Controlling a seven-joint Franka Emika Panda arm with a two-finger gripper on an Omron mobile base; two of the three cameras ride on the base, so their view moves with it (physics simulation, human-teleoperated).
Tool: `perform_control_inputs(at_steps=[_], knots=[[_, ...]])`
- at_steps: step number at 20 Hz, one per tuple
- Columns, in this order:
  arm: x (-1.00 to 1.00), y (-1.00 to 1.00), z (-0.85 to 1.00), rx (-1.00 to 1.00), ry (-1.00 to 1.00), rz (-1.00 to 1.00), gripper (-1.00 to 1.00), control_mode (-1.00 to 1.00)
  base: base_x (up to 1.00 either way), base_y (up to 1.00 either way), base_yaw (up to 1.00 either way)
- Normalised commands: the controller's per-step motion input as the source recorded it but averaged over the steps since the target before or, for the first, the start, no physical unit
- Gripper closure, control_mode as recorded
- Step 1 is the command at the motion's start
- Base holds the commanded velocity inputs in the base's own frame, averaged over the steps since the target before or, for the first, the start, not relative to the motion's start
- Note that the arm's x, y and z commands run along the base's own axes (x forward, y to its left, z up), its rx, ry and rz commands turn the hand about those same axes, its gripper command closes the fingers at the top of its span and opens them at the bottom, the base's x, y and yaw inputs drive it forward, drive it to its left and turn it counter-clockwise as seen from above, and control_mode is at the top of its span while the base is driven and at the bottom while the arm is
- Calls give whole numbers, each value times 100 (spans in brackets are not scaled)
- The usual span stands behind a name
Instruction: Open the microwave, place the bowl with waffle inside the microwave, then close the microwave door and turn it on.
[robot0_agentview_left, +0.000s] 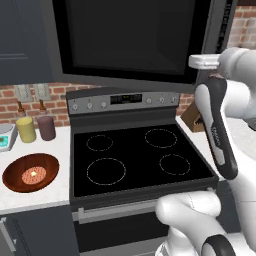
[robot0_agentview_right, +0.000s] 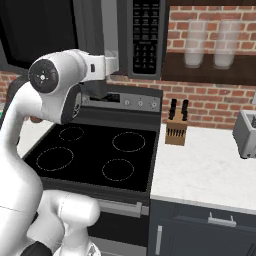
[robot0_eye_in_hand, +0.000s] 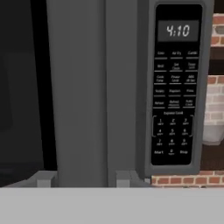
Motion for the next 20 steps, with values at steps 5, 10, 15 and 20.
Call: perform_control_inputs(at_steps=[5,10,15,20], knots=[[-100,12,0,0,0,0,100,-100,0,0,0],[-100,18,0,-1,0,0,100,-100,0,0,0],[-97,17,0,0,0,0,100,-100,0,0,0],[-79,16,0,0,0,0,100,-100,0,0,0]])
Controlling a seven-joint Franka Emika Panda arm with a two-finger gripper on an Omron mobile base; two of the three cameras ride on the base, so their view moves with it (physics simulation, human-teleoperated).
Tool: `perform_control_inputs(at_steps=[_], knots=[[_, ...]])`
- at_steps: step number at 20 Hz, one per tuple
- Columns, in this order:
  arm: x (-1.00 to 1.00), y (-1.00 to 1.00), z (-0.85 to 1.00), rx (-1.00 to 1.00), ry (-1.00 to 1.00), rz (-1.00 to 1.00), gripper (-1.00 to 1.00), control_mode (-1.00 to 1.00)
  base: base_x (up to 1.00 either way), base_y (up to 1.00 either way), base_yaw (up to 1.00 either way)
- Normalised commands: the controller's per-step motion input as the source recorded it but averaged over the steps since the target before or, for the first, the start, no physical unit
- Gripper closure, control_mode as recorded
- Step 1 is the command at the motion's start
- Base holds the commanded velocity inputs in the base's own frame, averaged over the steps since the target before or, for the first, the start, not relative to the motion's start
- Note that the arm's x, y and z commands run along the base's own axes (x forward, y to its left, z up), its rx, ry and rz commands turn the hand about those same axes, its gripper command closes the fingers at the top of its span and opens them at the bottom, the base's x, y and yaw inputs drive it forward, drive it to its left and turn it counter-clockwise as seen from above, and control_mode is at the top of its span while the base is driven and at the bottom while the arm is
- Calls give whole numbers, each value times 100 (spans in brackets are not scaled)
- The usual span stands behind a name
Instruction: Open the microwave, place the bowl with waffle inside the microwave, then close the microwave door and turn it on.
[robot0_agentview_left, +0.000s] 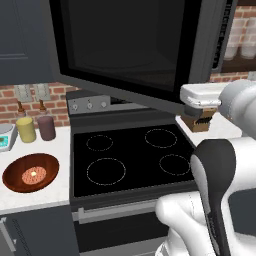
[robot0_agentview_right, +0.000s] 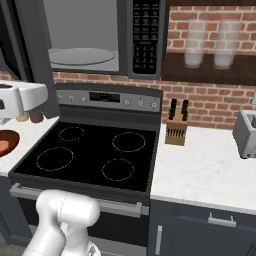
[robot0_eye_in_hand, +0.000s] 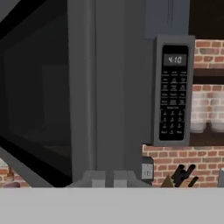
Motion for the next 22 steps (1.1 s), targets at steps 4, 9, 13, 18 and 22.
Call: perform_control_inputs(at_steps=[4,9,13,18,22], knots=[[-54,18,0,0,0,1,100,-100,0,0,0],[-42,23,0,-1,0,1,100,-100,0,0,0],[-20,21,0,0,0,0,100,-100,0,0,0],[0,5,0,0,0,0,100,-100,0,0,0],[6,-1,0,0,0,0,100,-100,0,0,0]])
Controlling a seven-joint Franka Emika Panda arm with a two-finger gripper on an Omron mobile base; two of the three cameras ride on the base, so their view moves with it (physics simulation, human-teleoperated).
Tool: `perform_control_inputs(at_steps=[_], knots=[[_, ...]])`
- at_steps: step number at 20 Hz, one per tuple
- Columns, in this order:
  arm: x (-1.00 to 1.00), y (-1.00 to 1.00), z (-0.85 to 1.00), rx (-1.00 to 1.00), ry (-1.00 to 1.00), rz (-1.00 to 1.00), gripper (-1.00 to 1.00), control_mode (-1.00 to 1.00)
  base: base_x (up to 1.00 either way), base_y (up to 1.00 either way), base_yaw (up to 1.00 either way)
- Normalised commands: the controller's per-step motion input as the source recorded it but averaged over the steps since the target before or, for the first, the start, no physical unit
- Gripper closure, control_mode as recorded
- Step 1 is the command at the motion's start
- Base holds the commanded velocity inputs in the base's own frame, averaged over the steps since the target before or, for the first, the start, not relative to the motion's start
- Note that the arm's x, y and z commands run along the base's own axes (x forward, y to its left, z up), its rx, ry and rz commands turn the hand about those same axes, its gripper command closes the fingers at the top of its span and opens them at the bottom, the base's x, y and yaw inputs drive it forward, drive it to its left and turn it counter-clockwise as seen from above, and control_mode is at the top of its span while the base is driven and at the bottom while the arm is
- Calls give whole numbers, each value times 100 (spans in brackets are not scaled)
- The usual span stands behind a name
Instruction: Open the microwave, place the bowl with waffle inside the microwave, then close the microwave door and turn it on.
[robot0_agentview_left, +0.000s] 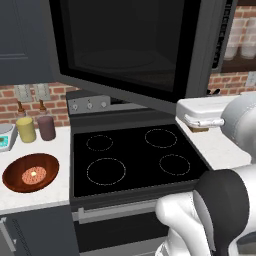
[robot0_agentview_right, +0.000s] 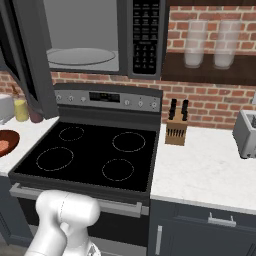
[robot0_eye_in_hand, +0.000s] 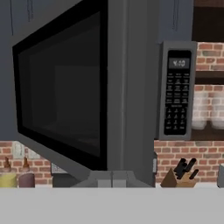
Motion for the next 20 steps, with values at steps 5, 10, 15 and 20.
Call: perform_control_inputs(at_steps=[5,10,15,20], knots=[[0,-21,0,0,0,5,100,-100,0,0,0],[0,-82,0,9,0,22,100,-100,0,0,0],[5,-97,0,13,0,26,100,-100,0,0,0],[25,-83,0,13,0,29,100,-100,0,0,0]])
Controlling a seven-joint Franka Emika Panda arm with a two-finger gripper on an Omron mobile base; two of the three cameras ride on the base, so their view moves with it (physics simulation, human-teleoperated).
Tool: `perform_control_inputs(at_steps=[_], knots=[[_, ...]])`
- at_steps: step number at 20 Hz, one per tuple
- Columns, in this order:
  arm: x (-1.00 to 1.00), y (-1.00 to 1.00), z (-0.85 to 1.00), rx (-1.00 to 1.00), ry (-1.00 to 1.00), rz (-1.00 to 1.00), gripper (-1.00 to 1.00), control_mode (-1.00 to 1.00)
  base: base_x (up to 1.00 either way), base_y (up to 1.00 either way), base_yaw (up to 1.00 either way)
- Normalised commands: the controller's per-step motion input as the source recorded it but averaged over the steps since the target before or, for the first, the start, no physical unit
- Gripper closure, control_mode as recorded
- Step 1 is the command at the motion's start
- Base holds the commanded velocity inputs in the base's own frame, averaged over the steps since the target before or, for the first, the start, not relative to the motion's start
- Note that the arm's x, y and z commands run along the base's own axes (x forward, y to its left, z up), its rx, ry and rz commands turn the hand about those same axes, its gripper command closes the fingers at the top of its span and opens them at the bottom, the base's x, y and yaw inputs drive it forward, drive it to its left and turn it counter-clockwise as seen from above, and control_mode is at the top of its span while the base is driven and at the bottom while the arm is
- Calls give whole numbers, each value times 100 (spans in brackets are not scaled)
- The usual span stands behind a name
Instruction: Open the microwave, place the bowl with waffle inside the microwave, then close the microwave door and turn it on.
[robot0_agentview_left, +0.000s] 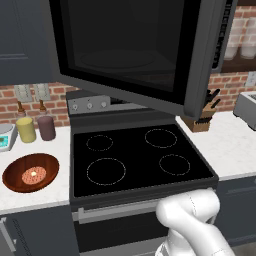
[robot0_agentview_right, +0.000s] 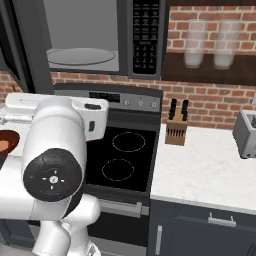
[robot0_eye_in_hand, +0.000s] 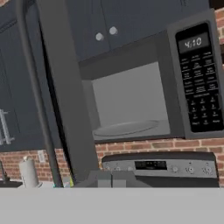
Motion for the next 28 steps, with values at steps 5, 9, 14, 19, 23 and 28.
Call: perform_control_inputs(at_steps=[5,9,14,19,23,28], knots=[[33,-39,0,10,0,29,100,-100,0,0,0],[39,-8,0,5,0,27,100,-100,0,0,0],[36,0,0,2,0,27,100,-100,0,0,0],[13,5,-2,0,0,19,100,-100,0,0,0],[14,10,0,0,-3,12,100,-100,0,0,0],[15,22,0,0,-5,10,-100,-100,0,0,0]])
